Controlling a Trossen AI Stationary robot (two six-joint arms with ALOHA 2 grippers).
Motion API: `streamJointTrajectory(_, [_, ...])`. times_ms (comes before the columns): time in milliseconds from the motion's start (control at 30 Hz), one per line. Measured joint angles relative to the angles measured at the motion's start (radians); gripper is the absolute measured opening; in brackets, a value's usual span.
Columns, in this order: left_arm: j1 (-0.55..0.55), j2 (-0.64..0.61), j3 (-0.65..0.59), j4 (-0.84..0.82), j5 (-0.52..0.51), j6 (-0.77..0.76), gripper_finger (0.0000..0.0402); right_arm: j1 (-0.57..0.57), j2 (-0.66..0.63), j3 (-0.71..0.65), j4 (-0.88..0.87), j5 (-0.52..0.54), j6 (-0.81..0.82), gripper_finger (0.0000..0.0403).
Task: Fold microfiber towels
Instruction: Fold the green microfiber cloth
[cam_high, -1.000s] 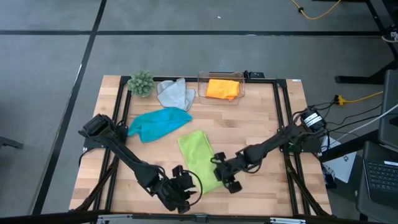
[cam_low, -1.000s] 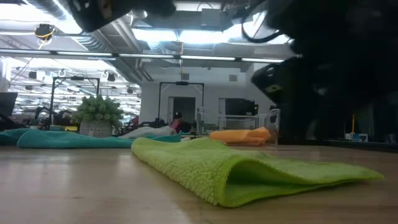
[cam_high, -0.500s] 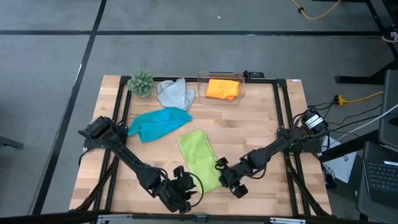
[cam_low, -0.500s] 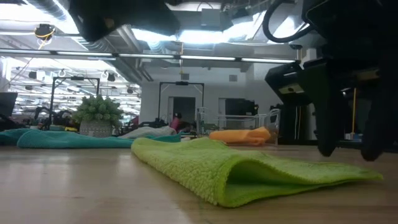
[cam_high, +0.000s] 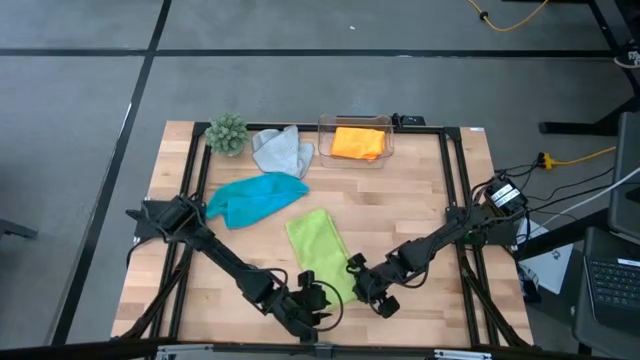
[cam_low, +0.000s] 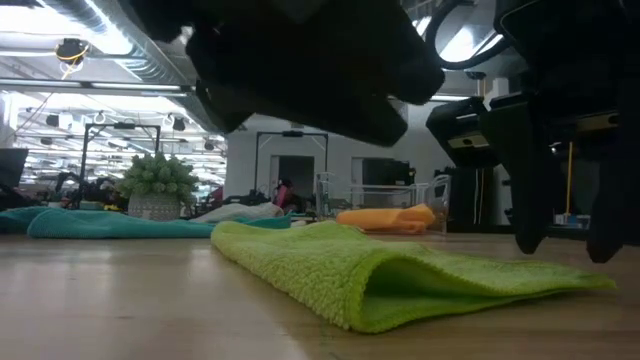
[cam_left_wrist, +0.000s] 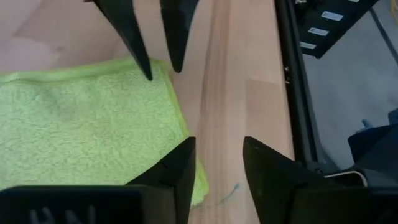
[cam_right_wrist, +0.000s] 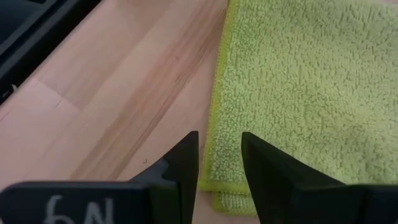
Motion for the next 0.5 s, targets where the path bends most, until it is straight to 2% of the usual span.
streamJointTrajectory(233, [0.012,0.000,0.000,-0.017,0.063,0.000,0.0178,-0.001,0.000,0.000,-0.010,0.000,0.026,0.0125])
streamJointTrajectory(367, [0.006,0.023,0.001,-0.022,0.066,0.064,0.0182,-0.001,0.001,0.000,-0.019,0.000,0.029,0.0126])
streamJointTrajectory(500, [0.005,0.037,0.000,-0.018,0.063,0.122,0.0181,-0.001,0.001,0.000,-0.015,0.000,0.029,0.0148])
